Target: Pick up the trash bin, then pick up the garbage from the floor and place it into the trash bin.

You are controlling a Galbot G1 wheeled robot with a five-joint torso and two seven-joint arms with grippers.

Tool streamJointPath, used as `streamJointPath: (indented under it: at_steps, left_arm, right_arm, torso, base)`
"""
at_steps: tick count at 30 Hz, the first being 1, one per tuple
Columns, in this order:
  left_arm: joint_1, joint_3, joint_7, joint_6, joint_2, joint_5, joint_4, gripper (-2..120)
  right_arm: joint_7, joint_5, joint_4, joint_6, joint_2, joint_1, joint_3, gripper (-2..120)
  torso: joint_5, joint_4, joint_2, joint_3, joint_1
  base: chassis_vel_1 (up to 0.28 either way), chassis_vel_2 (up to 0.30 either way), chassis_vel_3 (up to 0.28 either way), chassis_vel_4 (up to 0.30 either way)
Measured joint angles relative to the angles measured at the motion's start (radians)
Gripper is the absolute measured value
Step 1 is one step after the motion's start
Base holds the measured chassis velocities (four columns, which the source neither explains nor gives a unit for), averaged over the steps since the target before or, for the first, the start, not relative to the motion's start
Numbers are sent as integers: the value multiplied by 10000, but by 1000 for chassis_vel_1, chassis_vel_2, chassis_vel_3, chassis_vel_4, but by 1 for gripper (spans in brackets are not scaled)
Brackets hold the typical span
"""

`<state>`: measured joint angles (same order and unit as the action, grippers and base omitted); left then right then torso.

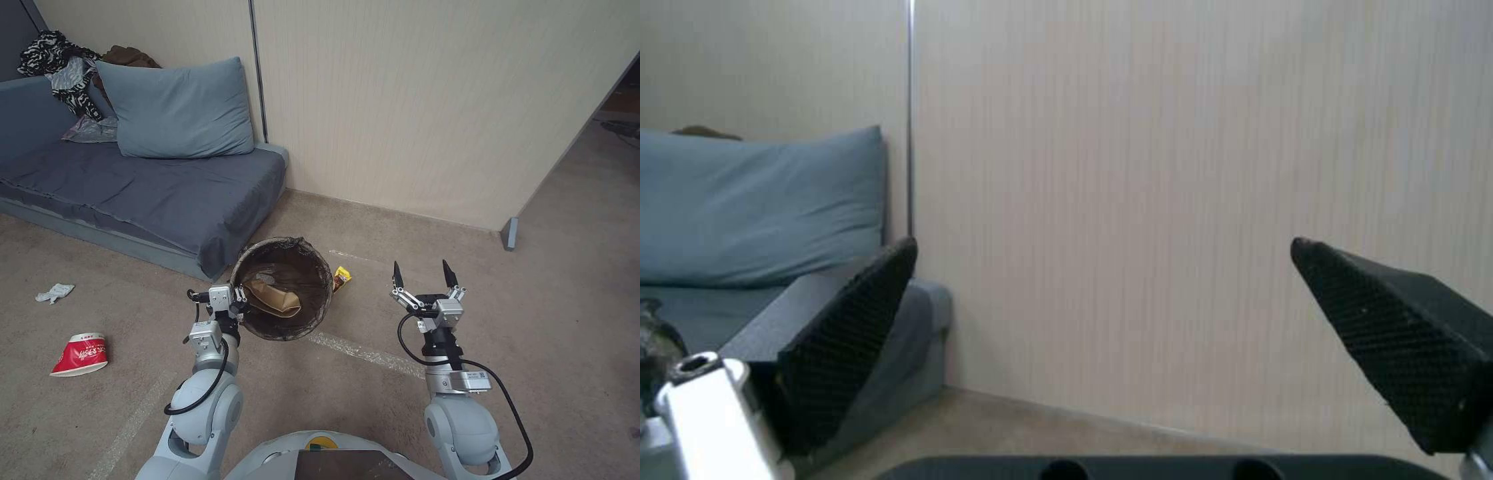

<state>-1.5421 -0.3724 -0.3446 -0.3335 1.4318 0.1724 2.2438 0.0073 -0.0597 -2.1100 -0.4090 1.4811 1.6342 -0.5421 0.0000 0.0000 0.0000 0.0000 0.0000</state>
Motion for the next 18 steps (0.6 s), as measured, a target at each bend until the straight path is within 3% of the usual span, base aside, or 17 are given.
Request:
streamJointPath:
  at_steps: [18]
  left_arm:
    - [8,142,14,197,53,56,-85,3]
  right_arm:
    - [15,10,-112,56,33,-41,161,100]
  torso:
    - [0,1,0,0,0]
  base:
    - [0,0,0,0]
